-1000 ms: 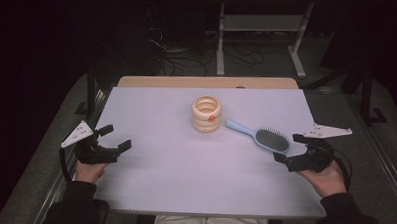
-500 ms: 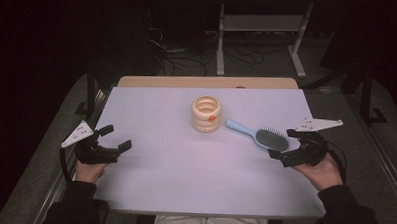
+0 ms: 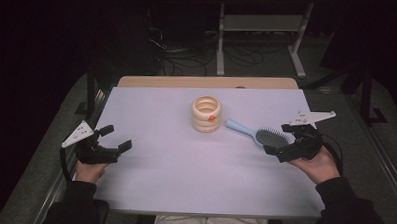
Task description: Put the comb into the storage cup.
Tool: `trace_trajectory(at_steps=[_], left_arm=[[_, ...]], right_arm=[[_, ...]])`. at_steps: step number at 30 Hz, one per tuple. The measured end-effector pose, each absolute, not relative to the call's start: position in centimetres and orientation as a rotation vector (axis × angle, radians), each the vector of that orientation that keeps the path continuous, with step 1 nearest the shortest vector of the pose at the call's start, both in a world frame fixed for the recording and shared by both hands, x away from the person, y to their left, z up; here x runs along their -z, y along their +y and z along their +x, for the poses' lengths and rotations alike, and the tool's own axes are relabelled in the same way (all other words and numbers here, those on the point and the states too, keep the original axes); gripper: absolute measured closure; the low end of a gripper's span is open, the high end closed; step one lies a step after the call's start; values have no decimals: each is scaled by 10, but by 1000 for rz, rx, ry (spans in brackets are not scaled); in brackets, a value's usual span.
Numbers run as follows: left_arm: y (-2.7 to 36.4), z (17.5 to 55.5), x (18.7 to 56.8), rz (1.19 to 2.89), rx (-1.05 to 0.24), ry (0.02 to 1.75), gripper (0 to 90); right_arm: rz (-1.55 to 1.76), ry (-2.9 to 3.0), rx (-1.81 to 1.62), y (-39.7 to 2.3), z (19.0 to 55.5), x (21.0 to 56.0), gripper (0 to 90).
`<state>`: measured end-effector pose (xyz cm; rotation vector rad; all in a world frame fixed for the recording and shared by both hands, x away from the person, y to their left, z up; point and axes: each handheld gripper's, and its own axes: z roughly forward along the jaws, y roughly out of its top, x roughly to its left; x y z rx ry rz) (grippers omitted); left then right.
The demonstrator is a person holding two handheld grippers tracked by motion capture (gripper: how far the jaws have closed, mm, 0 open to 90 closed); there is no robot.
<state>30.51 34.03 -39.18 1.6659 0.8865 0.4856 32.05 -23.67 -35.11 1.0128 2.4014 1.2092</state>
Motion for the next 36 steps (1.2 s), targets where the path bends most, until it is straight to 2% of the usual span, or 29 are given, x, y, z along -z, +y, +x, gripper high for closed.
trace_trajectory(at_steps=[36], left_arm=[[339, 306, 392, 1671, -481, 883, 0]], right_arm=[[946, 2446, -1188, -213, 365, 315, 0]])
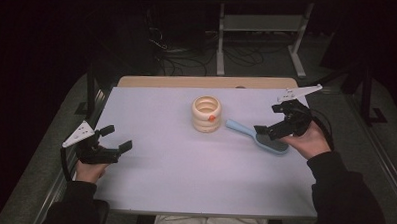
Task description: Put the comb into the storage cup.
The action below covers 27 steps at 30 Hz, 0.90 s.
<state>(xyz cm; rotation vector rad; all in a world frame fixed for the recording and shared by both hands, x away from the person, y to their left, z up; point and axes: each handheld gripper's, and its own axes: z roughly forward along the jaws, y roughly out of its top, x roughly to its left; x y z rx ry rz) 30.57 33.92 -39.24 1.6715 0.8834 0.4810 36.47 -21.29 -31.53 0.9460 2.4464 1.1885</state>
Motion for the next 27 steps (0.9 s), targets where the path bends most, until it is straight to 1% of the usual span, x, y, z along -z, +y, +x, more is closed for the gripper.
trace_trajectory(at_steps=[27], left_arm=[[339, 307, 393, 1679, -473, 882, 0]], right_arm=[[990, 2456, -1132, -205, 405, 317, 0]])
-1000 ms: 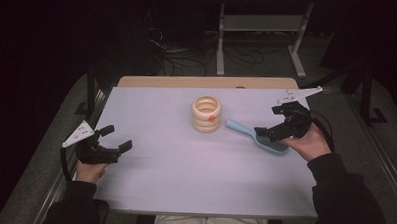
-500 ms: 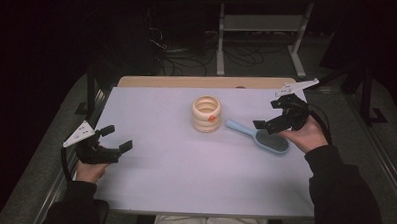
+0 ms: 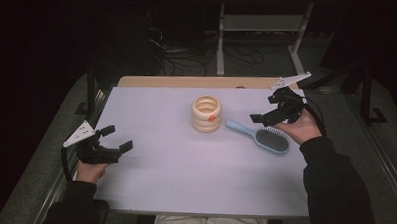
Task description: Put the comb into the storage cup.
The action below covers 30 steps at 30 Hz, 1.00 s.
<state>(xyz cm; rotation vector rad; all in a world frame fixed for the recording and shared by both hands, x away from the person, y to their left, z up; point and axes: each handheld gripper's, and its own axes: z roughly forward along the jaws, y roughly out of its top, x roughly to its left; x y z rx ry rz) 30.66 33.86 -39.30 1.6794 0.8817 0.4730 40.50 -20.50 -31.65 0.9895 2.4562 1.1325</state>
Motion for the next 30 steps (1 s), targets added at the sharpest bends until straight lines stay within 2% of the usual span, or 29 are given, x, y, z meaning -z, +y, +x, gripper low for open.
trace_trajectory(at_steps=[25, 30], left_arm=[[338, 307, 393, 1688, -470, 875, 0], [338, 307, 393, 1688, -469, 873, 0]], right_arm=[[1067, 2458, -1111, -206, 440, 343, 0], [1069, 2485, -1077, -205, 446, 351, 28]])
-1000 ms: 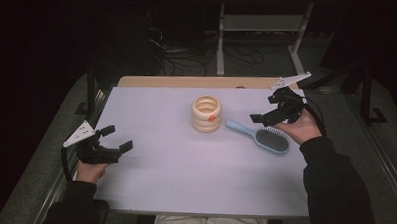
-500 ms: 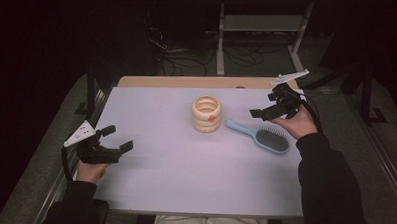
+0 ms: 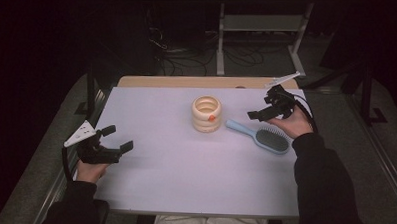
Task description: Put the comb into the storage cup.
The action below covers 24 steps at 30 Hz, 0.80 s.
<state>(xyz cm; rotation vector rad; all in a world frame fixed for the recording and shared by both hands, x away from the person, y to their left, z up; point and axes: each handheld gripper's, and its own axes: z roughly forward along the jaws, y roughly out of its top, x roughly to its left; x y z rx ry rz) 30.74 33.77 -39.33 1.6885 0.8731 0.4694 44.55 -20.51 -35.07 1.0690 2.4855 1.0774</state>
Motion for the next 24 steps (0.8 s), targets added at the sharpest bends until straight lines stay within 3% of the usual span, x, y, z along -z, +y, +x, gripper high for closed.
trace_trajectory(at_steps=[5, 7, 15, 20, 24], left_arm=[[337, 308, 393, 1688, -471, 874, 0], [337, 307, 393, 1693, -474, 872, 0], [336, 307, 393, 1698, -476, 870, 0], [336, 307, 393, 1699, -475, 870, 0], [336, 306, 393, 1698, -485, 862, 0]], right_arm=[[1076, 2502, -1077, -204, 451, 357, 70], [1074, 2519, -1086, -204, 453, 359, 136], [1139, 2553, -1063, -201, 460, 369, 182], [1167, 2550, -1086, -201, 461, 370, 299], [1162, 2513, -1049, -199, 462, 371, 449]])
